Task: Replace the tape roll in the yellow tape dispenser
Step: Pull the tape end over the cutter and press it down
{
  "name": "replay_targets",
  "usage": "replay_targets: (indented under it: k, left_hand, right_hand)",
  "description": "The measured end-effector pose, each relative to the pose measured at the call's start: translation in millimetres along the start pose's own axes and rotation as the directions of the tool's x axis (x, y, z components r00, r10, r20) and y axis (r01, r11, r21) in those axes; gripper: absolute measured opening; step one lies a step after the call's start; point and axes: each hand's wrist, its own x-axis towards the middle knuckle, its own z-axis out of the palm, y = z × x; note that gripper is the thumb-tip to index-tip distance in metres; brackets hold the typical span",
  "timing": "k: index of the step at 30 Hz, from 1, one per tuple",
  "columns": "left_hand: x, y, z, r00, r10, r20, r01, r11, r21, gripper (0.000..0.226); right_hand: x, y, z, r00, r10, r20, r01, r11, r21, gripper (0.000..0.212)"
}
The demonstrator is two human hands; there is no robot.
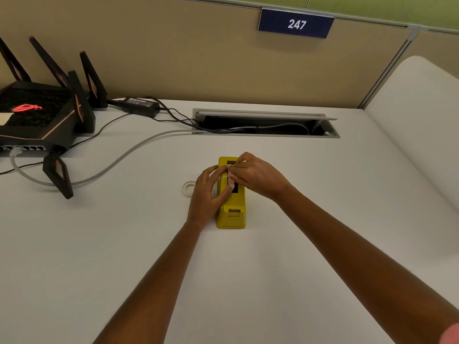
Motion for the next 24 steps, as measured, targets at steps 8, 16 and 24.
replay_targets:
  k: [8, 16, 24]
  left_hand:
    - [0.1, -0.5, 0.0, 1.0, 0.002, 0.005, -0.002, 1.0, -0.005, 0.057]
    - [-0.1, 0.0, -0.2, 1.0, 0.003, 0.005, -0.003, 1.0, -0.004, 0.063]
    - [-0.3, 0.7, -0.3, 1.0, 0.005, 0.001, -0.005, 1.0, -0.001, 0.064]
  right_hand:
    - [3.3, 1.2, 2.5, 0.997, 0.011, 0.077, -0.008, 0.999, -0.043, 0.031]
    - [1.4, 1.1, 1.2, 0.997, 0.062, 0.052, -0.064, 0.997, 0.036, 0.032]
    - [1.3, 2.7, 0.1, 0.994, 0.066, 0.086, -0.071, 0.996, 0.053, 0.032]
